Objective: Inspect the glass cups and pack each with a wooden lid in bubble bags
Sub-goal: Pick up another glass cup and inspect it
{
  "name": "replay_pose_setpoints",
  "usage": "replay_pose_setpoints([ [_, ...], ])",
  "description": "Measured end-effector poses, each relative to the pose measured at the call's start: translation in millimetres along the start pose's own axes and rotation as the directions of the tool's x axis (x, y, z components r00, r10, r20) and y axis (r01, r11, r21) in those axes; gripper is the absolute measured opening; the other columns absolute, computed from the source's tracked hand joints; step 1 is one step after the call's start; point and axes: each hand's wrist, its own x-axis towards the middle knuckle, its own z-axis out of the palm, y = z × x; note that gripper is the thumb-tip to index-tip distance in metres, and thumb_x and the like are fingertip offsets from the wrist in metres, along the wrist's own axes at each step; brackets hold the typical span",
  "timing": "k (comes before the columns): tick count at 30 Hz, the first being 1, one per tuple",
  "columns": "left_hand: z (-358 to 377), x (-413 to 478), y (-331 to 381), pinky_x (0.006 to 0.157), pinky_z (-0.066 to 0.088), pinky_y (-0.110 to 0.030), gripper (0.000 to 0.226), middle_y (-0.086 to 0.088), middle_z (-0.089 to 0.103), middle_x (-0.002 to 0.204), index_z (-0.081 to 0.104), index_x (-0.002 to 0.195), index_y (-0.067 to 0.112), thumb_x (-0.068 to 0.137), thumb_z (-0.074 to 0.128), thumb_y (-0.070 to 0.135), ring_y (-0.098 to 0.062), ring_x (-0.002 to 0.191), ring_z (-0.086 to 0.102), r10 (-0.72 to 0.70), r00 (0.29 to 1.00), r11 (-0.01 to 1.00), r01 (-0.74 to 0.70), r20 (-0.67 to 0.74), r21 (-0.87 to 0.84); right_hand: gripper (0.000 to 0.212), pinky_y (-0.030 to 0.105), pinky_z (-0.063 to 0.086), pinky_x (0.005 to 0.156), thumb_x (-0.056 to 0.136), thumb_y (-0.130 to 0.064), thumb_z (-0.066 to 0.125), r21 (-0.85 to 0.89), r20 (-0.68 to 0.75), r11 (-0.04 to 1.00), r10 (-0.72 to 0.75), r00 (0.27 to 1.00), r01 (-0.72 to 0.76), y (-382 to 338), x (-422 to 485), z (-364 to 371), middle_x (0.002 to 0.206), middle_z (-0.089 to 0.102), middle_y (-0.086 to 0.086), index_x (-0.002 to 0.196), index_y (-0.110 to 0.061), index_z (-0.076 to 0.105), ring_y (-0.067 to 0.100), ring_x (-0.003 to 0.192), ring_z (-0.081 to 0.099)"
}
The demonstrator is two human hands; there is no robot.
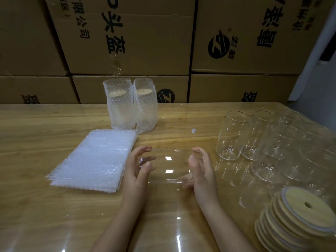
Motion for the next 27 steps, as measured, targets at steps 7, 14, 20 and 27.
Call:
replay_pose_setpoints([
  [7, 6.8, 6.7, -3.0, 0.065, 0.057, -0.037, 0.022, 0.011, 0.069, 0.105, 0.067, 0.103, 0.024, 0.082, 0.068, 0.027, -0.027, 0.098, 0.068, -0.373, 0.927, 0.884, 0.369, 0.042, -0.288, 0.057, 0.013, 0.047, 0.081, 0.069, -0.050, 0.067, -0.086, 0.002, 0.949, -0.303, 0.953, 0.302, -2.7, -2.7, -3.4, 0.130, 0.050, -0.018, 0.122, -0.058, 0.046, 0.002, 0.108, 0.061],
  [14, 28.5, -4.6, 9.2, 0.052, 0.055, -0.038, 0.038, -0.012, 0.072, 0.102, 0.060, 0.112, 0.017, 0.095, 0.043, 0.046, -0.026, 0.074, 0.072, -0.650, 0.730, 0.542, 0.641, 0.213, -0.544, 0.094, 0.024, 0.033, 0.110, 0.076, -0.052, 0.072, 0.079, 0.021, 0.933, -0.353, 0.935, 0.351, 0.5, -6.0, 14.4, 0.151, 0.034, -0.013, 0.147, -0.043, 0.013, 0.008, 0.140, 0.033],
  [20, 40.7, -10.1, 5.7, 0.066, 0.055, -0.030, 0.043, -0.013, 0.072, 0.091, 0.060, 0.102, 0.008, 0.101, 0.032, 0.040, -0.019, 0.073, 0.069, -0.616, 0.784, 0.742, 0.610, 0.078, -0.278, 0.087, 0.038, 0.053, 0.090, 0.069, -0.081, 0.053, 0.080, 0.006, 0.965, -0.250, 0.968, 0.249, 5.3, -4.8, 21.4, 0.147, 0.037, -0.004, 0.136, -0.058, 0.001, 0.013, 0.117, 0.058],
  [27, 29.1, -23.2, -1.9, 0.103, 0.044, -0.032, 0.047, 0.012, 0.032, 0.152, 0.032, 0.140, 0.049, 0.094, 0.041, 0.055, -0.017, 0.135, 0.043, 0.093, 0.968, 0.977, -0.133, 0.231, 0.164, 0.055, 0.031, 0.053, 0.089, 0.084, -0.069, 0.036, 0.004, 0.011, 0.985, -0.170, 0.985, 0.170, 7.6, -1.0, 23.2, 0.128, 0.046, -0.030, 0.131, -0.066, 0.008, 0.006, 0.102, 0.065],
])
